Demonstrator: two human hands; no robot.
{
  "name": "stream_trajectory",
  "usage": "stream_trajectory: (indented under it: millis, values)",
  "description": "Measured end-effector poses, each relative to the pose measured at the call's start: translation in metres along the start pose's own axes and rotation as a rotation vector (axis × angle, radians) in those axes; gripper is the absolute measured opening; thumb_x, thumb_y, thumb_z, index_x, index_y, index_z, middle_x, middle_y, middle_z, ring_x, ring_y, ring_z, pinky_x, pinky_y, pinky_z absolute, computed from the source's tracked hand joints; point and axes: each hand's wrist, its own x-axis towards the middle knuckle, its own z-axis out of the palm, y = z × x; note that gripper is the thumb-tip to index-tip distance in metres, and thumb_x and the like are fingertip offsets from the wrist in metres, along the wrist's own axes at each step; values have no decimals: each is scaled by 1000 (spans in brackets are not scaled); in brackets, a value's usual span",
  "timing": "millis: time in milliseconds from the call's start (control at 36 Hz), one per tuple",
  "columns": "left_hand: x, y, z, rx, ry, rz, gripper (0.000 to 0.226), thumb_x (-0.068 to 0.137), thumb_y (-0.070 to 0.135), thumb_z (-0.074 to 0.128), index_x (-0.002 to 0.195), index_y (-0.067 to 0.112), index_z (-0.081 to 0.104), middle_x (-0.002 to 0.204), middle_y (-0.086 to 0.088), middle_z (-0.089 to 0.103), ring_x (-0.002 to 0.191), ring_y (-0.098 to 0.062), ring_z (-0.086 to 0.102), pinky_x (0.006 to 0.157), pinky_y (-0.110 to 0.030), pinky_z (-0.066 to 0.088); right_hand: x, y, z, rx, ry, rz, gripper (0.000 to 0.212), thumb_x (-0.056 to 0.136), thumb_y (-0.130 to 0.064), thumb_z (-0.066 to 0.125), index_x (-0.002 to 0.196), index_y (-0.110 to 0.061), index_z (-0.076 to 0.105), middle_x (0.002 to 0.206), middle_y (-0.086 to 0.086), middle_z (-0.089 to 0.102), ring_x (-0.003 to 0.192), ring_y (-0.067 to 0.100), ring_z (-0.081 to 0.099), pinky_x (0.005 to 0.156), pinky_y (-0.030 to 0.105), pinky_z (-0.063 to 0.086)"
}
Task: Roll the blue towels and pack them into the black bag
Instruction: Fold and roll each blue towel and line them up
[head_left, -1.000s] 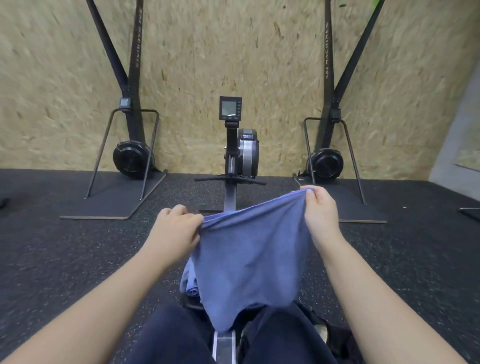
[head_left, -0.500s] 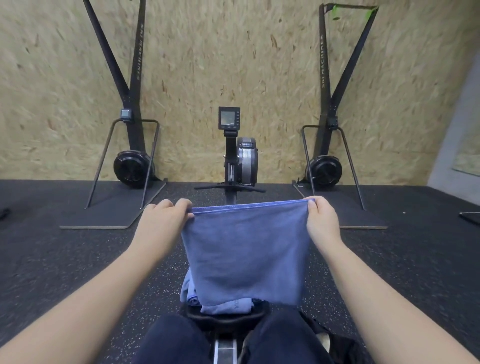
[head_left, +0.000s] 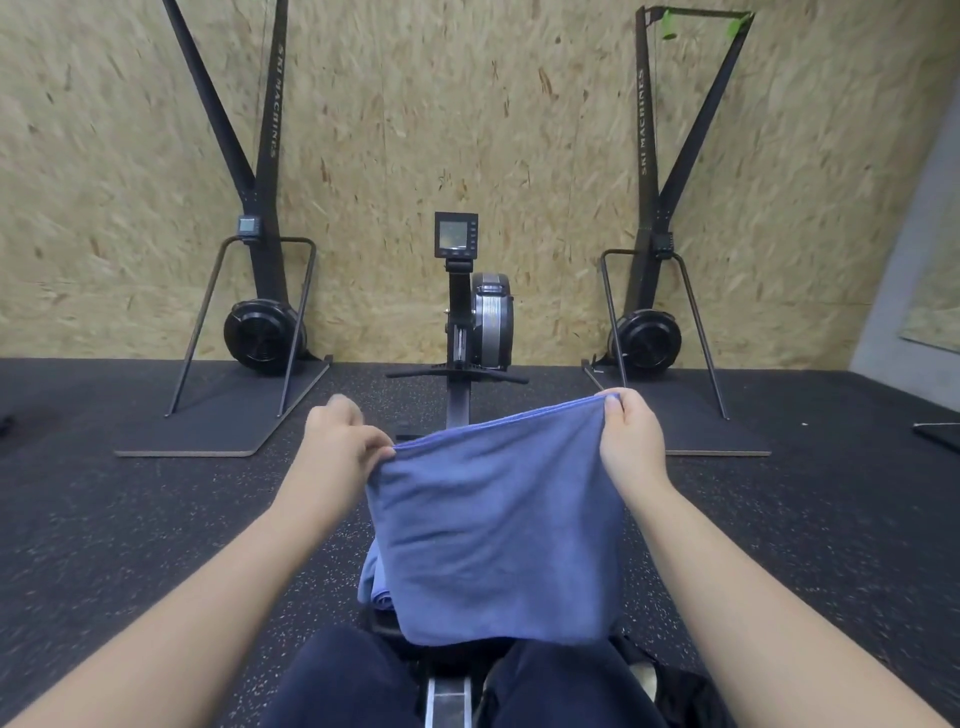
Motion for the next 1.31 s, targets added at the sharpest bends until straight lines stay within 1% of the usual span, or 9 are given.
stream_trajectory:
  millis: [111, 194, 361, 500, 583, 750, 917, 1083, 1306]
  values:
    - [-7, 5, 1, -19, -2, -85, 7, 89, 12, 66, 86, 7, 69, 94, -4, 38, 91, -18, 27, 83, -28, 27, -4, 2, -1, -21, -18, 11, 25, 102, -16, 32, 101, -15, 57, 97, 0, 59, 92, 20, 53, 76, 31, 37]
    - [-8, 1, 4, -46, -40, -144, 13, 96, 21, 55, 89, 11, 57, 102, -1, 40, 96, -23, 38, 84, -35, 36, -6, 4, 0, -41, -10, -1, 24, 102, -16, 32, 101, -15, 56, 101, 1, 60, 94, 21, 53, 78, 33, 39]
    - [-9, 12, -1, -290, 0, -351, 24, 97, 34, 50, 81, 17, 45, 80, 2, 55, 77, -17, 51, 63, -34, 37, -12, 3, 4, -42, 18, 65, 23, 104, -26, 24, 106, -14, 44, 81, -3, 49, 85, 27, 48, 72, 36, 35]
    - [3, 23, -3, -560, 101, -501, 26, 93, 35, 59, 80, 14, 52, 72, 2, 52, 63, -16, 44, 57, -31, 35, -11, -8, 6, -8, 25, 119, 31, 104, -30, 26, 114, -8, 46, 99, 2, 52, 96, 27, 50, 78, 36, 36]
    - [9, 33, -7, -805, 100, -542, 17, 95, 30, 58, 85, 17, 56, 73, -1, 54, 60, -15, 45, 56, -28, 37, -11, -17, 4, 64, 14, 115, 28, 104, -30, 30, 106, -9, 48, 87, -3, 52, 86, 20, 48, 75, 32, 34]
    - [13, 62, -18, -963, -47, -386, 16, 99, 19, 51, 92, 19, 66, 72, 10, 66, 57, 3, 56, 53, -10, 40, -14, -41, 4, 170, -35, 49, 33, 101, -27, 37, 69, -20, 29, 64, -7, 30, 56, 12, 26, 54, 30, 22]
    - [12, 89, -32, -910, -203, -220, 26, 103, 18, 42, 92, 21, 65, 76, 14, 71, 68, 5, 59, 67, -13, 41, -30, -76, -1, 230, -254, -1, 17, 96, -19, 48, 82, -9, 51, 57, -2, 51, 43, 8, 45, 53, 25, 40]
    - [9, 106, -38, -913, -369, -131, 15, 91, 16, 51, 99, 21, 62, 86, 8, 75, 90, -7, 64, 93, -31, 44, -40, -91, 0, 276, -399, -112, 14, 87, -18, 63, 74, -18, 58, 73, 2, 63, 68, 14, 53, 64, 34, 43]
    - [10, 110, -40, -496, -143, 28, 16, 87, 20, 67, 76, 31, 64, 76, 9, 67, 81, -13, 61, 82, -40, 49, -50, -94, 6, 191, -497, -140, 21, 73, -48, 54, 79, -29, 63, 80, 12, 70, 70, 21, 59, 77, 56, 51]
